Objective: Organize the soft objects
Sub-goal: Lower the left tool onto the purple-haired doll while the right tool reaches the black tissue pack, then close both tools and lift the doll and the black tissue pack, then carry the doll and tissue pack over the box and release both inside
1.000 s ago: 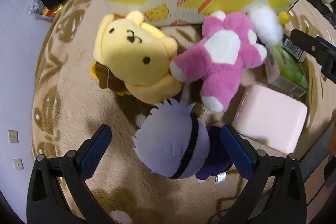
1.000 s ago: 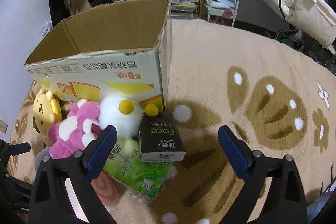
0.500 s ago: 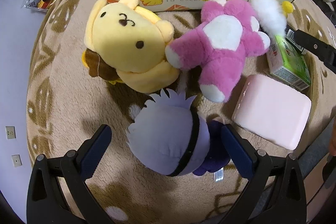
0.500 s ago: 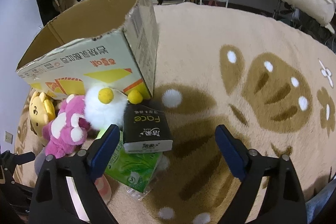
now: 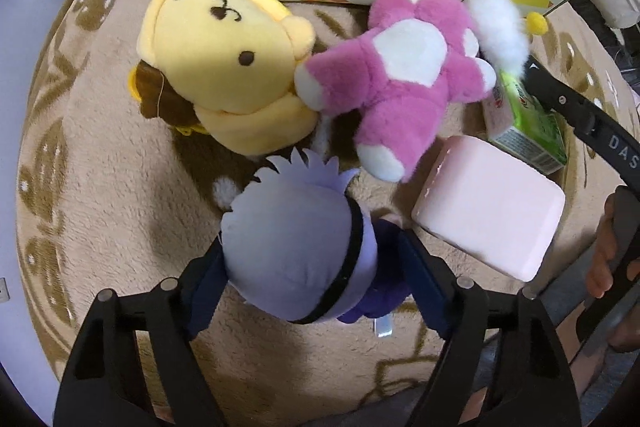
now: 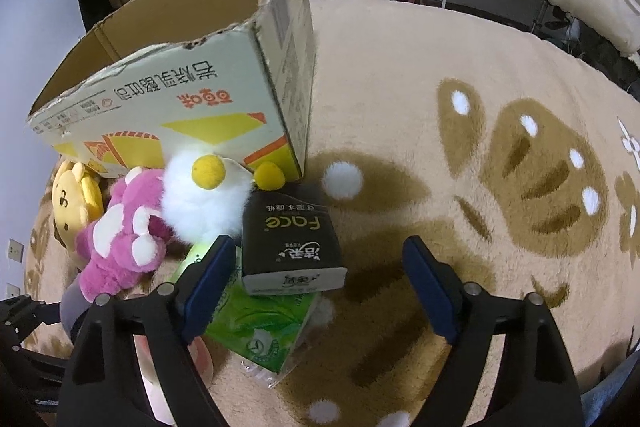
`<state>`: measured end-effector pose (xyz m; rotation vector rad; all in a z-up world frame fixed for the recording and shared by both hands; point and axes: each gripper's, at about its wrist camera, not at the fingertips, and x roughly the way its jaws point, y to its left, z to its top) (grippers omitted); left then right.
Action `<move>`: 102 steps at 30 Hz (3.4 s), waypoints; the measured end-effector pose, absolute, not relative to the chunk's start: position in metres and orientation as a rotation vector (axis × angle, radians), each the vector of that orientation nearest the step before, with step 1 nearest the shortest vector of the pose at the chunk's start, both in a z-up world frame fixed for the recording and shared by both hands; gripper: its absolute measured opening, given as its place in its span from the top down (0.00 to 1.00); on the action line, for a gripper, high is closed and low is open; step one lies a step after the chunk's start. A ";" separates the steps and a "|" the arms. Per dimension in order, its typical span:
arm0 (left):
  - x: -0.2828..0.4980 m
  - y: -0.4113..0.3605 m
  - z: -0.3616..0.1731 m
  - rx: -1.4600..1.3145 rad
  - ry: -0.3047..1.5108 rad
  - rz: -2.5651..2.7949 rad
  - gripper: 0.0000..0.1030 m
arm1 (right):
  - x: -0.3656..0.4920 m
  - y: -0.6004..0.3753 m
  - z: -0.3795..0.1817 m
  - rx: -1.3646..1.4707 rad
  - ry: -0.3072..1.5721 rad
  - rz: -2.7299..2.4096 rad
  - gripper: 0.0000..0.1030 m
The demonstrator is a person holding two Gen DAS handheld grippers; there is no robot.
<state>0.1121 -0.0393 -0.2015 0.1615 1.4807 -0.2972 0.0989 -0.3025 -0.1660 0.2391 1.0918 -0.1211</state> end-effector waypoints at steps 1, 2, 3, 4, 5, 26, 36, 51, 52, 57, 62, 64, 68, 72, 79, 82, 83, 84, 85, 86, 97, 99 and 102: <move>0.112 -0.039 -0.202 0.160 1.477 -0.294 0.24 | 0.098 -0.300 -0.165 0.236 1.089 -0.119 0.24; 0.112 -0.039 -0.201 0.156 1.476 -0.293 0.26 | 0.098 -0.299 -0.165 0.237 1.086 -0.113 0.28; 0.113 -0.038 -0.201 0.155 1.470 -0.291 0.27 | 0.097 -0.297 -0.165 0.242 1.086 -0.104 0.34; 0.113 -0.039 -0.201 0.155 1.468 -0.290 0.28 | 0.097 -0.297 -0.165 0.247 1.086 -0.095 0.39; 0.113 -0.039 -0.201 0.156 1.464 -0.289 0.28 | 0.097 -0.295 -0.164 0.253 1.086 -0.087 0.42; 0.073 -0.047 -0.132 0.212 1.252 -0.278 0.40 | 0.067 -0.294 -0.129 0.268 0.980 -0.047 0.50; 0.048 -0.032 -0.077 0.151 0.949 -0.214 0.40 | 0.045 -0.287 -0.094 0.265 0.830 -0.011 0.50; 0.042 -0.008 -0.028 0.052 0.663 -0.080 0.39 | 0.027 -0.282 -0.059 0.221 0.650 -0.052 0.50; 0.042 -0.010 -0.025 0.051 0.655 -0.084 0.39 | 0.026 -0.281 -0.056 0.212 0.635 -0.055 0.50; 0.041 -0.014 -0.012 0.055 0.599 -0.092 0.39 | 0.028 -0.282 -0.038 0.196 0.571 -0.047 0.50; 0.054 -0.015 0.006 0.043 0.546 -0.101 0.39 | 0.035 -0.282 -0.022 0.186 0.520 -0.034 0.50; 0.060 -0.014 0.011 0.038 0.533 -0.102 0.39 | 0.040 -0.281 -0.015 0.177 0.501 -0.033 0.50; 0.077 -0.016 0.020 0.039 0.505 -0.101 0.39 | 0.050 -0.280 -0.002 0.171 0.465 -0.045 0.50; 0.094 -0.017 0.028 0.037 0.490 -0.117 0.39 | 0.058 -0.278 0.009 0.158 0.437 -0.034 0.50; 0.118 -0.029 0.036 0.063 0.449 -0.122 0.39 | 0.075 -0.273 0.016 0.104 0.421 -0.020 0.50; 0.127 -0.037 0.035 0.092 0.430 -0.115 0.39 | 0.085 -0.270 0.016 0.084 0.423 -0.013 0.50; 0.129 -0.041 0.033 0.108 0.420 -0.114 0.39 | 0.088 -0.269 0.016 0.077 0.424 -0.010 0.50; 0.132 -0.043 0.031 0.112 0.416 -0.120 0.39 | 0.091 -0.267 0.015 0.067 0.424 -0.012 0.50; 0.135 -0.044 0.029 0.104 0.419 -0.129 0.38 | 0.094 -0.265 0.013 0.059 0.425 -0.012 0.50; 0.137 -0.044 0.027 0.095 0.423 -0.136 0.38 | 0.097 -0.264 0.011 0.050 0.427 -0.013 0.50; 0.165 -0.051 -0.013 0.071 0.475 -0.151 0.38 | 0.130 -0.273 -0.030 0.098 0.520 -0.007 0.50; 0.168 -0.053 -0.020 0.078 0.486 -0.160 0.38 | 0.135 -0.275 -0.037 0.098 0.537 -0.008 0.50; 0.170 -0.059 -0.028 0.090 0.494 -0.173 0.38 | 0.138 -0.278 -0.044 0.100 0.553 -0.013 0.50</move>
